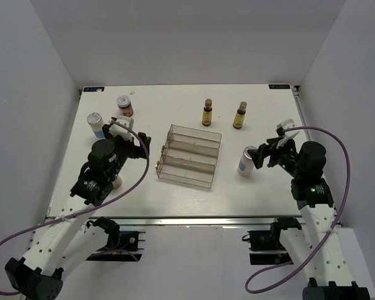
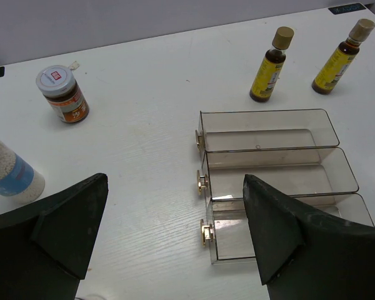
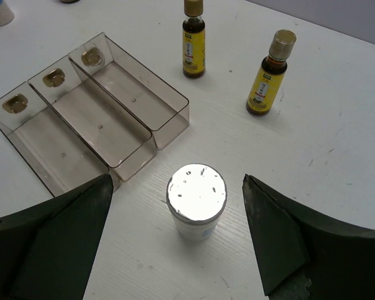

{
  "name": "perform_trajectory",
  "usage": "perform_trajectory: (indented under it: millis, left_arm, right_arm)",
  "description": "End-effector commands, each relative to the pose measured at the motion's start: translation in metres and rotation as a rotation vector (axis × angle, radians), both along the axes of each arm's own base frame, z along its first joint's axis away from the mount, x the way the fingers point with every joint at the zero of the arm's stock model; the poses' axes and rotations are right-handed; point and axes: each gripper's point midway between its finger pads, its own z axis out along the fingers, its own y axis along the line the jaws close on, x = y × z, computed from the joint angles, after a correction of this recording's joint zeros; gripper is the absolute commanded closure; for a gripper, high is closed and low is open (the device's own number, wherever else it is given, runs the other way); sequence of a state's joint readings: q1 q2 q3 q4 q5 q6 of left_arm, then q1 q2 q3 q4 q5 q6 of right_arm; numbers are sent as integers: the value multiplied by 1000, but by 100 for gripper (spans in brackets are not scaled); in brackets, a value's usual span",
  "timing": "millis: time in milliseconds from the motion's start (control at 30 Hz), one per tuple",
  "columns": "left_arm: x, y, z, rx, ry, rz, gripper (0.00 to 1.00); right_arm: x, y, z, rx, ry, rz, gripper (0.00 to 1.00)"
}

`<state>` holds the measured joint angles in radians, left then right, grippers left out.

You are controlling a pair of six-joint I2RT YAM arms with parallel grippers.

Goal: Organize the condiment bottles

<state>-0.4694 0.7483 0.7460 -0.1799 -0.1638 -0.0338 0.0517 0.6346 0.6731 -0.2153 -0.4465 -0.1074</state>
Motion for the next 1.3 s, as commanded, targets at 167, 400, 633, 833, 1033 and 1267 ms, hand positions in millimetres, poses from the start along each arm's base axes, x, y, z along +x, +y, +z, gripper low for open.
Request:
perform_trajectory:
  millis: [167,400,633,833,1033,1267]
  left_arm:
    - [-3,-2,3,-1,-10,-20,2]
    - [-4,-3,4,-6,-15,-25,2]
    - [-3,-5,4,-7,-11,-35,10]
    - [-3,-5,3,-5,-4,-33,6]
    - [-2,-6,1,-3,1,-35,4]
    - [0,-7,-3,5,15,-35,4]
  right_arm:
    - [0,1,19,-3,-58,13,11]
    - [-4,6,17,-127,-121,115,21]
    - [-3,6,49,-128,-100,118,36]
    - [10,-1,10,-133,108,76,11]
    - [19,-10,-35,-179,247,38,11]
    - [21,1,-68,-201,336,97,11]
